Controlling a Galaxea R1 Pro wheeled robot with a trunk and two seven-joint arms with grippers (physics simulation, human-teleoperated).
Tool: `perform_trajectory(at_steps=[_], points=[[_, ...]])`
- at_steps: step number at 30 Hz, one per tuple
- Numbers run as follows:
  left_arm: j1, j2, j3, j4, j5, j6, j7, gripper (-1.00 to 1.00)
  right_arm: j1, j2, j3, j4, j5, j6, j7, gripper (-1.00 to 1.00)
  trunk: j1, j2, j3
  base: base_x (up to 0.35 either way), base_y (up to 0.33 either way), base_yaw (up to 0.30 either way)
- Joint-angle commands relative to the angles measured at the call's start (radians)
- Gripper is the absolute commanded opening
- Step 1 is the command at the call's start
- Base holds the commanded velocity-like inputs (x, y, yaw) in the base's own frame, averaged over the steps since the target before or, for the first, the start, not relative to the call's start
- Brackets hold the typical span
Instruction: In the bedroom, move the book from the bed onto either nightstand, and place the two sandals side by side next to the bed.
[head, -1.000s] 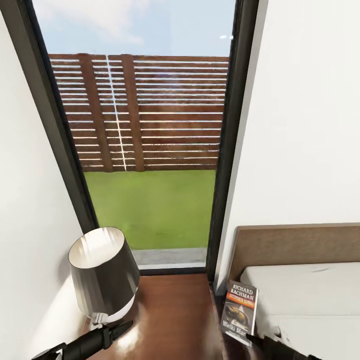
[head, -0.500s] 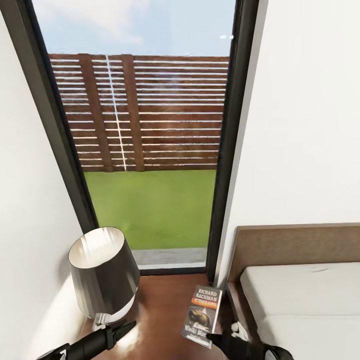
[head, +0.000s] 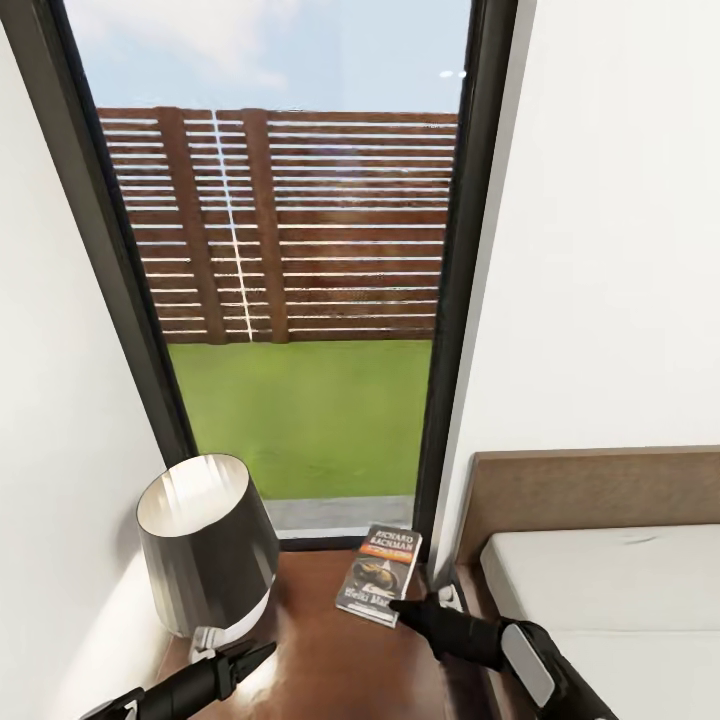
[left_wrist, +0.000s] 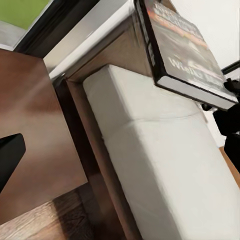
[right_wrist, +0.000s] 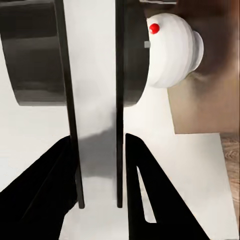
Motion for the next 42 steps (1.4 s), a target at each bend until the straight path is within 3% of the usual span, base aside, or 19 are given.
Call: perform_trajectory(at_steps=[1,5,11,13,18,23,42], points=[[-0.001,0.000,0.002,0.000,0.002,0.008,-0.004,1.00,-0.001,0.000,0.000,0.001,-0.016,0.008,0.001,-1.00,0.000,-0.001,-0.001,0.000,0.000,0.000],[-0.001,-0.001,0.002,0.000,0.002,0.008,-0.006,1.00,-0.002,-0.001,0.000,0.000,-0.051,0.061,0.017,-1.00,0.000,-0.001,-0.001,0.000,0.000,0.000],[-0.001,-0.001,0.002,0.000,0.003,0.008,-0.005,1.00,-0.002,-0.006,0.004,0.002,-0.056,0.081,0.221,-1.00,0.000,-0.001,-0.001,0.000,0.000,0.000],[-0.001,-0.001,0.002,0.000,0.003,0.008,-0.005,1.00,-0.002,-0.003,0.004,0.006,-0.052,0.082,0.239,-1.00,0.000,-0.001,-0.001,0.000,0.000,0.000],[-0.001,-0.001,0.002,0.000,0.003,0.008,-0.001,1.00,-0.002,-0.001,0.004,0.011,-0.047,0.080,0.247,-1.00,0.000,-0.001,-0.001,0.000,0.000,0.000],[-0.001,-0.001,0.002,0.000,0.003,0.010,0.024,1.00,-0.002,-0.001,0.004,0.013,-0.046,0.080,0.246,-1.00,0.019,-0.036,-0.017,0.000,0.000,0.000],[-0.001,-0.001,0.002,0.000,0.004,0.011,0.029,1.00,-0.002,0.000,0.005,0.014,-0.046,0.072,0.243,-1.00,0.092,-0.169,-0.077,0.000,0.000,0.000]])
